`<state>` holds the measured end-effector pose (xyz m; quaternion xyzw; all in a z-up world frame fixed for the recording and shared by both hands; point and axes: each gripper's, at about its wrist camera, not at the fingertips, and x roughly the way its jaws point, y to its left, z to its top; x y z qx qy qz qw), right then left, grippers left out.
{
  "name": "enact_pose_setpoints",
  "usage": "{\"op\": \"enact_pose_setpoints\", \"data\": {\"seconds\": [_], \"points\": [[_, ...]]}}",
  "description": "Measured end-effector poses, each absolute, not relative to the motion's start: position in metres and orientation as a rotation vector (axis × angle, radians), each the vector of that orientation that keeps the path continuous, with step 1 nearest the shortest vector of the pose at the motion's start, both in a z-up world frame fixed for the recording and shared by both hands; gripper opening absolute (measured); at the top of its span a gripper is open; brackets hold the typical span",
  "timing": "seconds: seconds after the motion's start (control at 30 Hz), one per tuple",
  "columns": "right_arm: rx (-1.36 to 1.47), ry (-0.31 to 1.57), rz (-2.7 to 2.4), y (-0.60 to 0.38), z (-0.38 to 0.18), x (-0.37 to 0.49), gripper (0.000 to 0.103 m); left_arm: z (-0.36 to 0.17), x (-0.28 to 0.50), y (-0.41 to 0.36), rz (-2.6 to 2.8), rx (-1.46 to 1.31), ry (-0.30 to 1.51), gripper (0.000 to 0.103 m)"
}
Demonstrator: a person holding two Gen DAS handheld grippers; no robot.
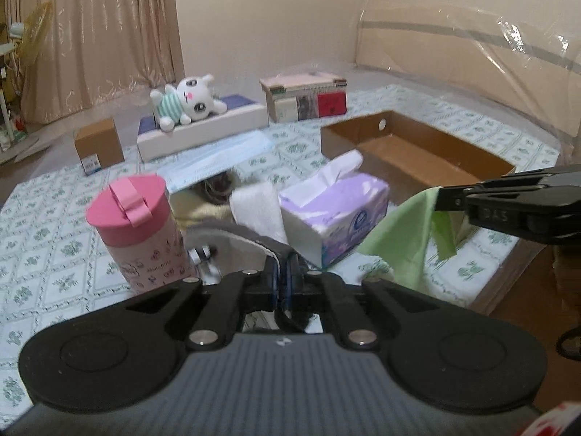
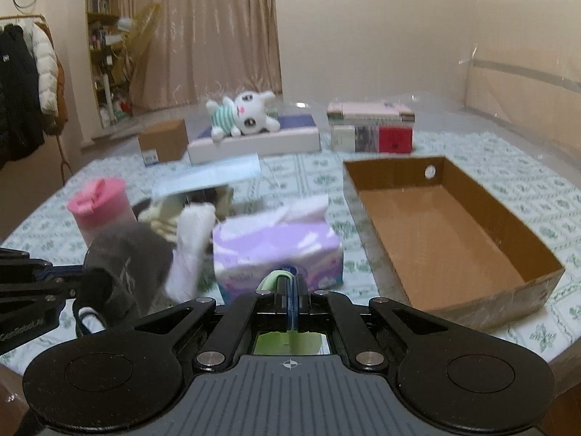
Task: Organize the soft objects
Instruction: 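Carry the green cloth and gray mask in both tools over the cardboard tray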
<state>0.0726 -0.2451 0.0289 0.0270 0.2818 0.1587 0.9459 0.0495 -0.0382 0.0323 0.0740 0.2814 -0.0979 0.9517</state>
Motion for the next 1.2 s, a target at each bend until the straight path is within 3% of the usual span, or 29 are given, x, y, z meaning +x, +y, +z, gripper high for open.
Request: {"op": "enact_pose_setpoints", "data": {"seconds": [0.63,1.2], "points": [[0.105,0.481,0.318,-0.267,0.061,0.057,0.001,0.078,0.03,-0.057,-0.29,0.116,0.51,0.003],[0.126,0.397,0.205,-0.346,0.093,0.081,0.001,0.109,0.085,-0.135,-0.517,0.125,0.486,0.003]]}}
